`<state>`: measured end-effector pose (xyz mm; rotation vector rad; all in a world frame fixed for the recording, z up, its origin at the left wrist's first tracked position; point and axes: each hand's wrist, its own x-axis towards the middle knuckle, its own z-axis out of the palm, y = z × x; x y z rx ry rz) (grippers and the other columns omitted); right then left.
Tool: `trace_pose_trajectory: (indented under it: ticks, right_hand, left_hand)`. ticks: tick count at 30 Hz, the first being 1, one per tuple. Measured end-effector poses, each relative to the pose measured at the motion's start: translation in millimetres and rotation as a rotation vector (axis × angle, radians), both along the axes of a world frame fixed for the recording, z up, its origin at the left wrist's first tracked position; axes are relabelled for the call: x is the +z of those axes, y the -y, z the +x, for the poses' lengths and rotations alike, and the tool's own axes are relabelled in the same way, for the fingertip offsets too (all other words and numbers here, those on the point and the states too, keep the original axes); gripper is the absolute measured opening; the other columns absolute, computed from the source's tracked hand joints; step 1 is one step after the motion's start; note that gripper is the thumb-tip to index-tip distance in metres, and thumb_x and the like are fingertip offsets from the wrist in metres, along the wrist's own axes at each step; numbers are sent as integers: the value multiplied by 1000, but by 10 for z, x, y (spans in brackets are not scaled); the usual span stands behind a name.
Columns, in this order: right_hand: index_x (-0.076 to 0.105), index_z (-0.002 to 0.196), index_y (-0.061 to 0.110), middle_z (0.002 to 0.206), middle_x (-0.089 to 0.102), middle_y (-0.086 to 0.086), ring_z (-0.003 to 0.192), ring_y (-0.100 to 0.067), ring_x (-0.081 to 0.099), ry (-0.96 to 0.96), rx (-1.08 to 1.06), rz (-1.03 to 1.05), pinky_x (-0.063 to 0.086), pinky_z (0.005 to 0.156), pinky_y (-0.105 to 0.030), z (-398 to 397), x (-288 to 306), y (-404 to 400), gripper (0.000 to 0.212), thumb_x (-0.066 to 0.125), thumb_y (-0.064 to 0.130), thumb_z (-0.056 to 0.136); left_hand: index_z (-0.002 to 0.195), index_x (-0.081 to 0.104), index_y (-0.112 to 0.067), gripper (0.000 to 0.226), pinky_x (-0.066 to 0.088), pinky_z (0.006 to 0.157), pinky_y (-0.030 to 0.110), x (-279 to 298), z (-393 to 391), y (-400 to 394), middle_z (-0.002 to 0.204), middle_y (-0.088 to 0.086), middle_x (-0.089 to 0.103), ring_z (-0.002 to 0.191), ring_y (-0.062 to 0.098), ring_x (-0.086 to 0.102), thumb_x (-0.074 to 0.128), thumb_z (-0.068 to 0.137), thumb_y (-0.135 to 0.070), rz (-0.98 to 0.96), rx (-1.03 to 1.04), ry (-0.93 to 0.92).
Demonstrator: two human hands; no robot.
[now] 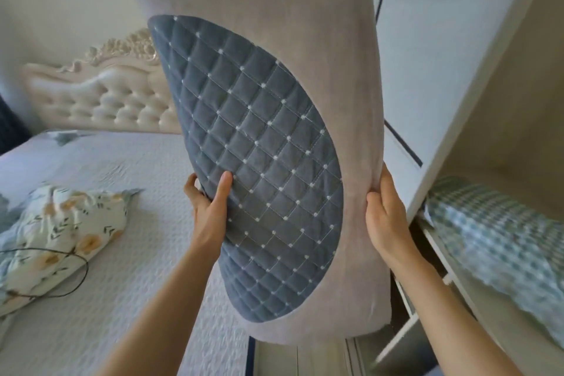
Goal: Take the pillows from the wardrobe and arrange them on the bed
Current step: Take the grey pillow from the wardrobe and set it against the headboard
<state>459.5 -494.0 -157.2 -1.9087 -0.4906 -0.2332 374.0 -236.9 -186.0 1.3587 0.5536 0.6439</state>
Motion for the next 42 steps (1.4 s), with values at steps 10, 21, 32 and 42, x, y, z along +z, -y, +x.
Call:
trace_pose_trajectory:
  ticks: [10,21,32,42]
  right_hand:
    - [13,147,36,147,35,5,127,-17,45,-107,-4,15,44,104,-42,1251,-380,-1211,79,51,61,82]
    - [15,147,35,146,35,5,130,-20,42,-81,-61,-122,43,103,-51,2694,-712,-1991,91,56,69,75]
    - [12,150,32,154,27,5,139,-18,32,-43,37,-224,33,112,-45,4717,-1070,-2623,93,60,66,77]
    - [14,148,37,152,33,5,137,-22,35,-44,158,-332,34,108,-50,6533,-1058,-3309,93,57,72,73]
  left_hand:
    - [144,16,-48,98,33,108,39,-251,957,-832,147,-8,32,129,11,40,56,63,-86,167,209,-76]
    - [149,7,-46,99,23,100,32,-666,2071,-1288,130,-14,17,118,8,27,65,73,-70,77,229,-211]
    - [147,4,-55,102,31,96,34,-1026,3832,-1690,124,-11,21,108,11,37,71,71,-67,1,300,-308]
    - [144,5,-58,101,34,92,37,-1170,5416,-2082,128,-7,22,110,17,38,73,69,-65,-90,421,-346]
